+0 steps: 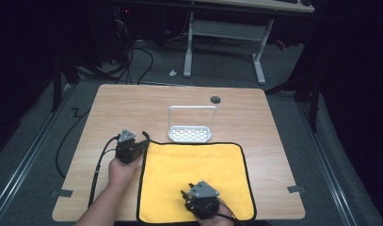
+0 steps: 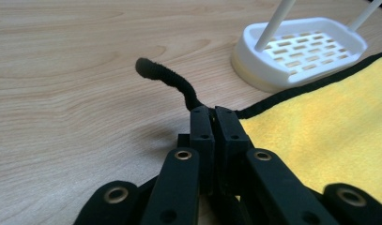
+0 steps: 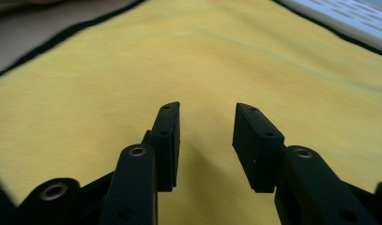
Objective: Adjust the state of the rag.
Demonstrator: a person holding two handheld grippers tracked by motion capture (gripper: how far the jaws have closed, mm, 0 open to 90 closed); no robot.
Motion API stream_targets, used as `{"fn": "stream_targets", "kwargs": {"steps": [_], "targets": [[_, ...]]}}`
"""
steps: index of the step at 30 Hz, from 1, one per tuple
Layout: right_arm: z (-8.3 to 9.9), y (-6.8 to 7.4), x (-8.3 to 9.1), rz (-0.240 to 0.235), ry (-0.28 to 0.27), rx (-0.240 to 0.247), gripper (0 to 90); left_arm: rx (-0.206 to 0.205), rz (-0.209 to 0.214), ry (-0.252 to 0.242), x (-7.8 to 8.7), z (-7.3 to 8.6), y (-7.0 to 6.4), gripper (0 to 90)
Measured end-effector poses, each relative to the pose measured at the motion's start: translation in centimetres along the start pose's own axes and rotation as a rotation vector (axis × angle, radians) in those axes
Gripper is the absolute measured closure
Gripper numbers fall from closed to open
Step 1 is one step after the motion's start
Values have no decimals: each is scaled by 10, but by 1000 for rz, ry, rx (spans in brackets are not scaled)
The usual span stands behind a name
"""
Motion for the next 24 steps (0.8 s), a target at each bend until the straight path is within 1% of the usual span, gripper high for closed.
{"fn": "stream_targets", "kwargs": {"steps": [1,2,3,5,8,9,13,14,15,19,22,24], "targets": [[-3,11,-5,-17,-5,11,612,9,10,-9,1,-1,0,866],[-5,21,-11,-38,-7,22,610,30,13,-14,1,-1,2,866],[-7,29,-16,-45,-5,40,609,50,19,-19,2,-2,3,866],[-10,43,-25,-67,-8,53,611,54,20,-21,3,-1,3,866],[-11,62,-35,-116,-16,54,611,43,15,-23,3,-1,2,866],[-11,69,-38,-137,-12,51,611,47,15,-23,3,-1,2,866],[-9,91,-50,-188,0,57,602,61,15,-15,3,-1,3,867],[-9,94,-52,-197,9,62,593,59,15,-15,2,-1,3,866],[-9,97,-53,-194,7,77,591,59,16,-16,3,-1,3,867],[-12,102,-56,-211,-3,85,583,55,17,-18,3,-1,3,866],[-13,108,-59,-224,1,85,549,67,19,-16,3,-1,3,866],[-14,112,-61,-226,1,103,542,67,17,-15,2,-1,3,867]]}}
Point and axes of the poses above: each handheld gripper's, and its own axes: x roughly backward along the jaws, z roughly out of its underside, y roughly to its left, the point moved 10 cm from there along -x, roughly forward along the jaws, and after that the axes turned 13 degrees about -z, right-handed, at the moved point
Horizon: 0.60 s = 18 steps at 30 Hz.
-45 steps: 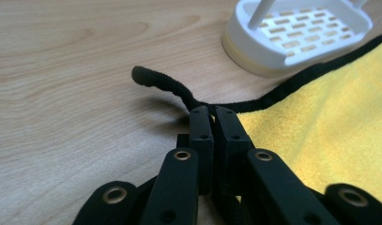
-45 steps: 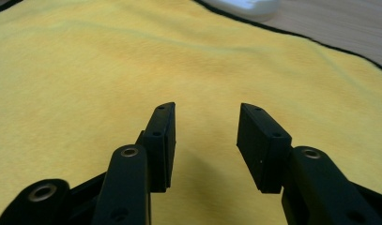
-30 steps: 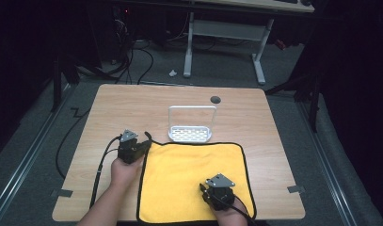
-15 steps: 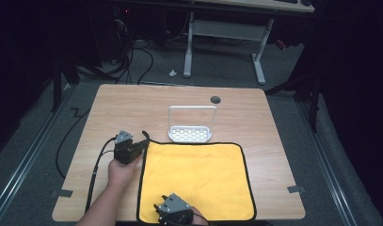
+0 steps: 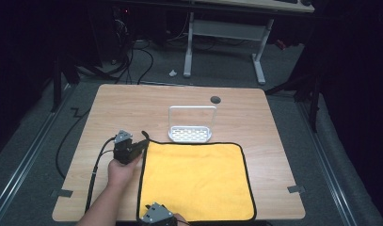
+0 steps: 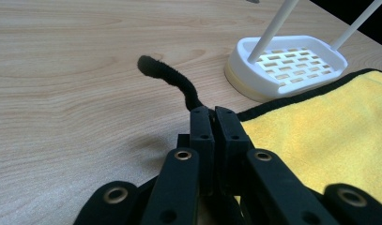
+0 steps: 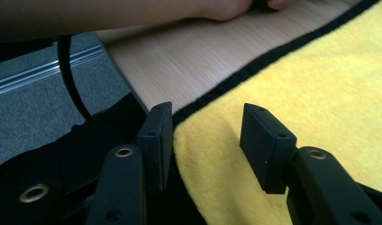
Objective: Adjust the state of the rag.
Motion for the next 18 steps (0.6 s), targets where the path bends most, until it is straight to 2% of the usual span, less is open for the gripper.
{"fn": "stream_targets", "kwargs": {"steps": [4,9,16,18], "targets": [[1,2,-5,-2,11,8,539,-1,0,-1,0,0,0,867],[1,4,-4,-21,11,13,636,8,5,1,0,0,1,867],[2,1,-1,-1,12,21,784,8,2,6,-1,0,1,867],[2,2,-2,1,12,36,870,9,3,6,-1,0,1,867]]}}
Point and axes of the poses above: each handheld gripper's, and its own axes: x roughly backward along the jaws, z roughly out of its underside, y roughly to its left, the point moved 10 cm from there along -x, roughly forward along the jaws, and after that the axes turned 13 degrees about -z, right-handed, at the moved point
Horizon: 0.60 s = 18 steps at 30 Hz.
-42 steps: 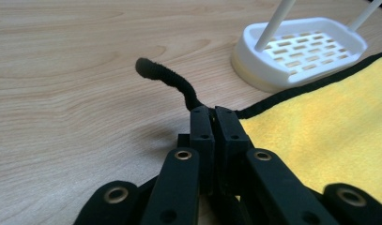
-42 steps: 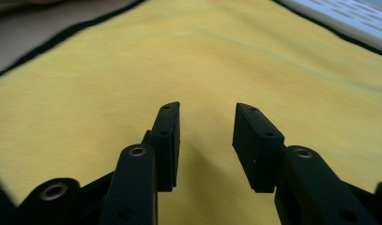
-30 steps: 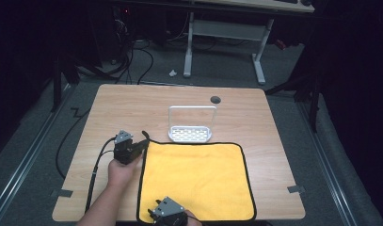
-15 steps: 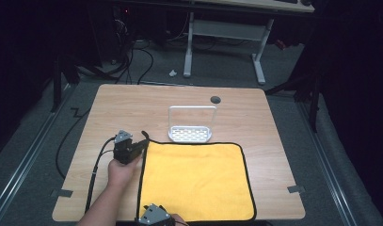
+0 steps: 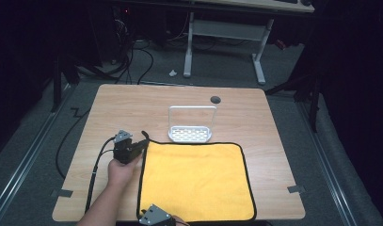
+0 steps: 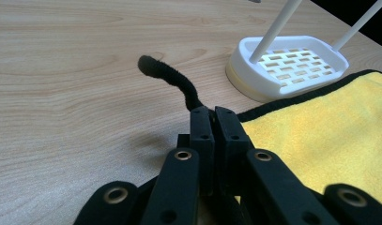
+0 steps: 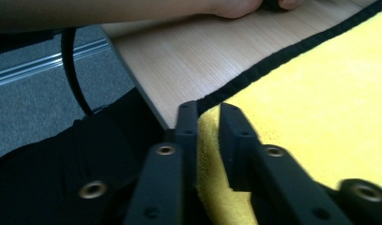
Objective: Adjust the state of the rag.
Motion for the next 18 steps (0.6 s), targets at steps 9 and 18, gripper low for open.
{"fn": "stream_targets", "kwargs": {"steps": [9,18], "targets": [[-2,-2,4,31,-21,6,812,1,0,1,0,0,0,867],[0,9,1,-14,-39,20,509,7,1,8,-1,0,1,866]]}}
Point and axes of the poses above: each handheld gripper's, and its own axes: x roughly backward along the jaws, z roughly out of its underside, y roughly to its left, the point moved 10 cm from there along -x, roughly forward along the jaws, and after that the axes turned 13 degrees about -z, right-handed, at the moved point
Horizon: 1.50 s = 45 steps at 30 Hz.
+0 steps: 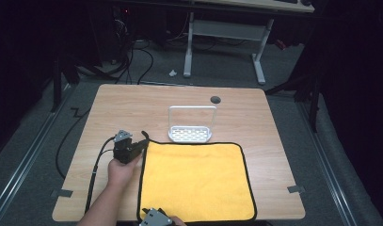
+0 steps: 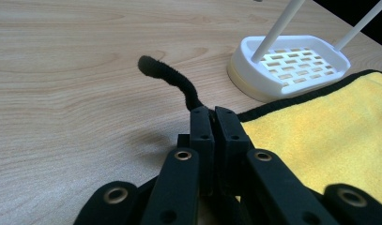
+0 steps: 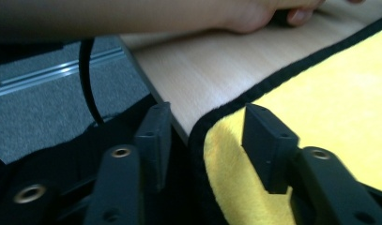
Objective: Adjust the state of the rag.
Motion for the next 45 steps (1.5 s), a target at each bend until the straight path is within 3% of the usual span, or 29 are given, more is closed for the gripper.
{"fn": "stream_targets", "kwargs": {"steps": [4,10,13,16,23,28,32,37,43,45], "targets": [[4,-3,-3,33,27,25,570,-2,1,0,0,0,-1,866],[5,-6,1,39,20,13,752,-6,2,4,0,1,-1,867],[5,-10,3,55,15,5,791,1,-2,3,0,0,0,867],[3,-13,9,72,0,9,805,10,2,2,0,-1,0,868],[-21,-20,31,96,-100,13,811,57,-17,-6,2,-5,7,875],[-37,-17,33,92,-130,44,811,102,-37,-38,9,-10,15,877],[-50,-11,26,72,-138,75,811,120,-53,-71,21,-14,28,878],[-72,2,14,39,-165,119,811,156,-82,-105,42,-19,54,879],[-91,13,1,3,-189,147,811,166,-111,-137,67,-24,79,880],[-96,13,1,5,-199,157,811,151,-125,-141,74,-27,84,880]]}}
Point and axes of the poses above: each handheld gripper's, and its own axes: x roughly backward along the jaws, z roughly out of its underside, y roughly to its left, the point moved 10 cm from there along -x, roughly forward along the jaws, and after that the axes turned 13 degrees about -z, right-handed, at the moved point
